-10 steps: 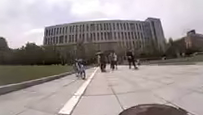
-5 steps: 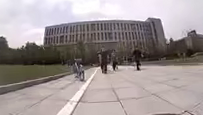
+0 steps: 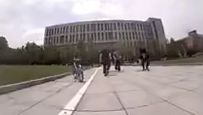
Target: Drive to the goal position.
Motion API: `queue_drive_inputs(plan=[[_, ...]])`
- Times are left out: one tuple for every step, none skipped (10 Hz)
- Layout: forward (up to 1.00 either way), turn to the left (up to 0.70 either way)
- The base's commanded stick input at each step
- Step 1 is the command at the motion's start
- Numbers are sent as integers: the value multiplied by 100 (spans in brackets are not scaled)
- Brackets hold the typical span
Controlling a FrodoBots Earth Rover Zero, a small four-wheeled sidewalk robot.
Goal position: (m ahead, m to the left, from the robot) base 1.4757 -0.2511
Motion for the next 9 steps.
queue_drive_inputs(plan=[[70, 0], [70, 0], [70, 0], [70, 0], [70, 0], [70, 0], [70, 0], [70, 0], [70, 0]])
